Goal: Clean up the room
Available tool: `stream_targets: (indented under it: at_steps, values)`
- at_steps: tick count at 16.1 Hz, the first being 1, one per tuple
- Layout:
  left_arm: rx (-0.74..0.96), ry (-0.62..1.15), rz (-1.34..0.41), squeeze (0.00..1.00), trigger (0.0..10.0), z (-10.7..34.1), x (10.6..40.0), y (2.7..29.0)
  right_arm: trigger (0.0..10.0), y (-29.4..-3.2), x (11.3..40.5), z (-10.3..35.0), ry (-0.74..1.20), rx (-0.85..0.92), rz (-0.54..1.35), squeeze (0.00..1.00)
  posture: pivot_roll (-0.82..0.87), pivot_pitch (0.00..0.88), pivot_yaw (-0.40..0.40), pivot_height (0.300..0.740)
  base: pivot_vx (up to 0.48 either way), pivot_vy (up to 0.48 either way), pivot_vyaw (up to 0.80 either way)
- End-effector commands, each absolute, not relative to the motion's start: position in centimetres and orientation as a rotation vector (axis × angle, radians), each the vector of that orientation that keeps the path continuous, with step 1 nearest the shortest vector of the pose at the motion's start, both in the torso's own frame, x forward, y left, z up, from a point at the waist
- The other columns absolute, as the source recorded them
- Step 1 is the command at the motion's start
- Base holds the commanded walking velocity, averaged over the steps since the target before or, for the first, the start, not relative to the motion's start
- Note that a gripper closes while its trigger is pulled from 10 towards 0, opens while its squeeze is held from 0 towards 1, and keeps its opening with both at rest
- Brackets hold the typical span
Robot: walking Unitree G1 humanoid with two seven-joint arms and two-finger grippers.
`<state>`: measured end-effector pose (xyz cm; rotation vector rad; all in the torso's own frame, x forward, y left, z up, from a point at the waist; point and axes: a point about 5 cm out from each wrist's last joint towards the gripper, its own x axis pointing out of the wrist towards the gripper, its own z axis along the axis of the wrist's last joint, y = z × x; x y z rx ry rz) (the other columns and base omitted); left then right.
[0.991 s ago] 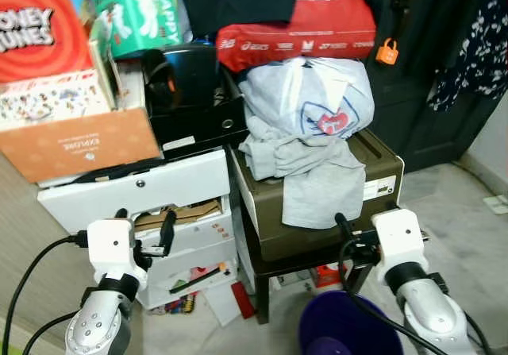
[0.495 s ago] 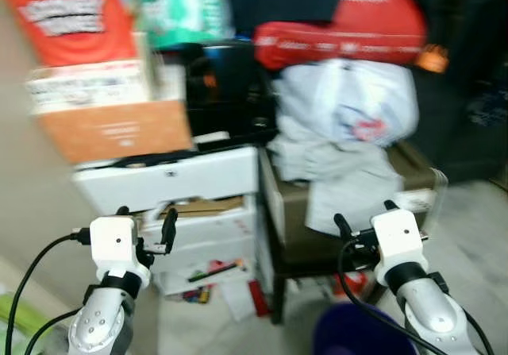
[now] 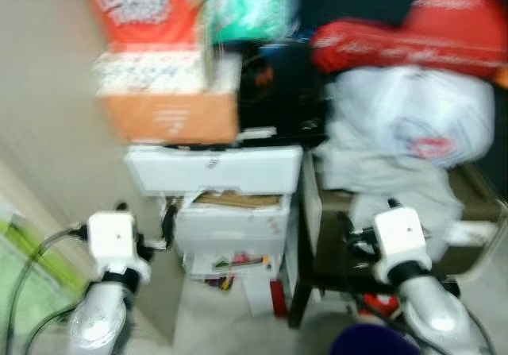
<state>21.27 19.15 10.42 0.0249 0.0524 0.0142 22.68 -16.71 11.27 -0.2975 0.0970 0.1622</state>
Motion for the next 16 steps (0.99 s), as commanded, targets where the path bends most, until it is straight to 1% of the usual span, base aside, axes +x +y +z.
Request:
stream_targets:
  at_steps: [1,16]
  values:
    - [0.04,0.037,0.016,0.0,10.0,10.79,21.44,18.99,10.0,-17.11,22.53,11.46,0.094,-0.307,0.154,0.0,-0.12,0.0,0.015,0.74,0.0,0.0,0.7]
    - [0.062,0.026,0.042,0.0,10.0,10.71,21.91,18.82,10.0,-16.87,22.94,11.42,0.087,-0.311,0.169,0.0,-0.12,0.0,0.012,0.74,0.0,0.0,0.7]
